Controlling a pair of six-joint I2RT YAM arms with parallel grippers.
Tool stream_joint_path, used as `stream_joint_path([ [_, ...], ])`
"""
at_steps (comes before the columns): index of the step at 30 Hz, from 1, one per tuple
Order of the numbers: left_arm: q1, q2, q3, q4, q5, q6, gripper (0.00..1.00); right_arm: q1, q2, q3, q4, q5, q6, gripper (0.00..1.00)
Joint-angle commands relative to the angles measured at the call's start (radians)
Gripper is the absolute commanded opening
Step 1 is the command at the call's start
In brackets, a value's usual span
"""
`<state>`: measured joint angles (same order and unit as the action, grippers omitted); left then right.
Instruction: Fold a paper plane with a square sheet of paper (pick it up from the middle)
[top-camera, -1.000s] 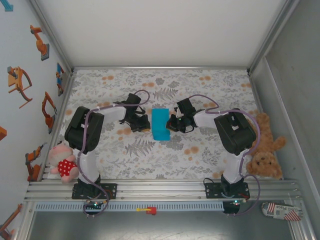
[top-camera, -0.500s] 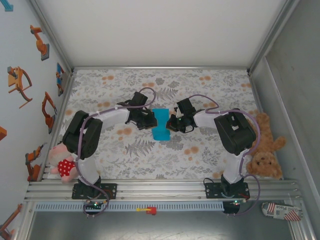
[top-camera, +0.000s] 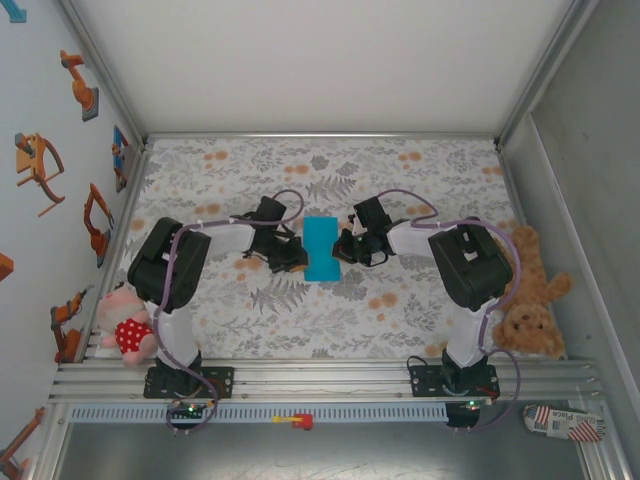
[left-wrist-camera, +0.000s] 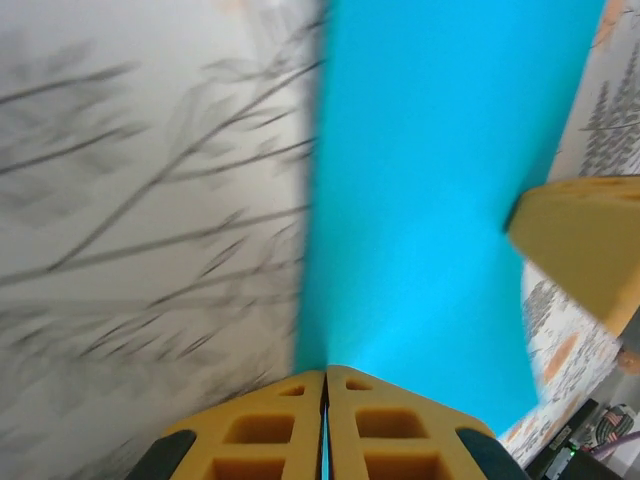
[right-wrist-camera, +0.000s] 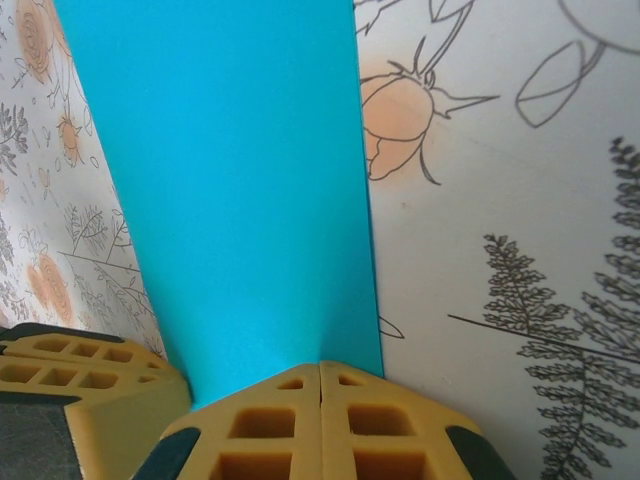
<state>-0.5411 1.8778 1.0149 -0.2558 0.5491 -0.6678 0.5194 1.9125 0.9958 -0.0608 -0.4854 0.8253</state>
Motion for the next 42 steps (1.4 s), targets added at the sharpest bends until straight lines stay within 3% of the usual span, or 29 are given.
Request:
stream_joint_path([
  [1,0.035,-0.057,-0.073,-0.136,-0.045,0.039,0.11,-0.015,0.111,-0.104,-0.275,0.243,-0.017,0.0],
  [7,-0.01,-0.151,-0.008,-0.032,-0.005,-0.025,0.11,-0.015,0.108,-0.105,-0.272,0.247,-0.015,0.0],
  [10,-0.046,-0.084,0.038,0.071,0.036,-0.071,0.11,-0.015,0.11,-0.102,-0.269,0.246,-0.013,0.0],
  [14,-0.073,0.027,0.104,0.073,0.042,-0.076,0.11,-0.015,0.11,-0.108,-0.261,0.246,-0.008,0.0],
  [19,-0.075,0.054,0.047,0.074,0.058,-0.06,0.11,-0.015,0.109,-0.114,-0.259,0.246,-0.007,0.0],
  [31,-0.057,-0.043,-0.129,-0.163,-0.005,0.138,0.11,-0.015,0.124,-0.109,-0.256,0.252,-0.006,0.0],
  [38,-0.062,-0.163,-0.129,-0.23,-0.078,0.15,0.11,-0.015,0.084,-0.094,-0.259,0.249,-0.014,0.0],
  [42,-0.059,-0.247,-0.091,-0.2,-0.117,0.105,0.11,-0.015,-0.013,-0.052,-0.202,0.188,-0.009,0.0],
])
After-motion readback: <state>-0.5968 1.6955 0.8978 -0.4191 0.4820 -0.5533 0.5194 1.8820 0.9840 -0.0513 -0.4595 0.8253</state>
